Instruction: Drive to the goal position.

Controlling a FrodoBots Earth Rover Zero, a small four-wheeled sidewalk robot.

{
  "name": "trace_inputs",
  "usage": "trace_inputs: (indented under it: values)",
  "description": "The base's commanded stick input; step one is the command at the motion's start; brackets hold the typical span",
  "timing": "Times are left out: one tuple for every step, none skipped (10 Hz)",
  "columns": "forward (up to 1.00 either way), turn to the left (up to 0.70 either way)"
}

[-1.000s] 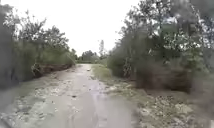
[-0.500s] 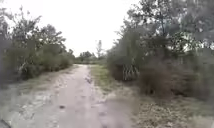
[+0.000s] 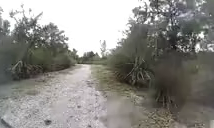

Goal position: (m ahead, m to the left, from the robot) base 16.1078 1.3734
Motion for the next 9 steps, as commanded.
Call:
trace_inputs:
  values:
    - [0.7, 0.0]
    - [0.7, 0.05]
    - [0.7, 0.24]
    - [0.7, 0.35]
    - [0.7, 0.35]
    - [0.7, 0.35]
    - [0.7, 0.35]
    - [0.7, 0.35]
    - [0.7, 0.34]
